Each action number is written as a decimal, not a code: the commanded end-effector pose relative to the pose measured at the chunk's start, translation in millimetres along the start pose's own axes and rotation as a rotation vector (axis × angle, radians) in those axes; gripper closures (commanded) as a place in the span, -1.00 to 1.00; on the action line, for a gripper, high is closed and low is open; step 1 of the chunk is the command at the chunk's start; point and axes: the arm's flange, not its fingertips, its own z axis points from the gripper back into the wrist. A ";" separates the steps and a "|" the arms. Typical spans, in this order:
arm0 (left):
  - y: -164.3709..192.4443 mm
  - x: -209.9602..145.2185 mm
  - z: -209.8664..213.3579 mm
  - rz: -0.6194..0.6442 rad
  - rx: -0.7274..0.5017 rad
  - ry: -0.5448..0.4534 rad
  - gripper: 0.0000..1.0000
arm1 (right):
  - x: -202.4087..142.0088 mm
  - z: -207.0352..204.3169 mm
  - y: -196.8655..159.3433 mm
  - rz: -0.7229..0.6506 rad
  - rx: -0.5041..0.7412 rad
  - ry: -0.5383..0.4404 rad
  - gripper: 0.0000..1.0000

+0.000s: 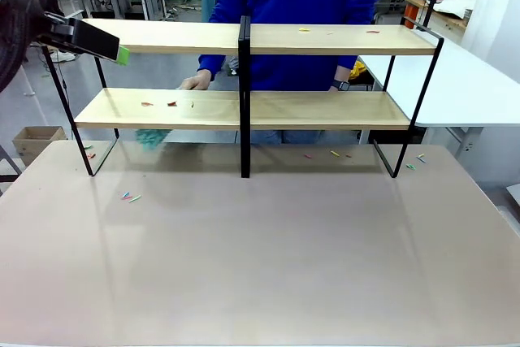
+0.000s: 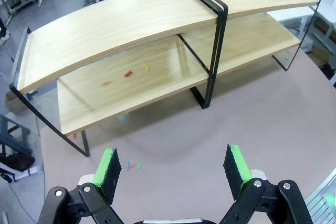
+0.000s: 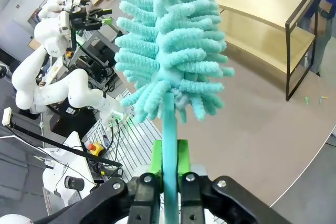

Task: Clean the shelves.
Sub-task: Clean another randomly selected level of the Shelf with the Duster.

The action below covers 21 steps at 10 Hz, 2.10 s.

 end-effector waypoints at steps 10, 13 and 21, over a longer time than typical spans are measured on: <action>0.7 -0.1 0.1 0.001 -0.001 0.000 -1.00 | -33.2 -159.4 85.4 0.117 -0.159 0.808 0.74; 0.7 -0.1 0.1 0.001 -0.001 0.000 -1.00 | -19.8 -240.2 99.9 0.145 -0.304 0.926 0.74; 0.7 -0.1 0.1 0.001 -0.001 0.000 -1.00 | -10.9 -382.0 137.0 0.110 -0.384 0.752 0.74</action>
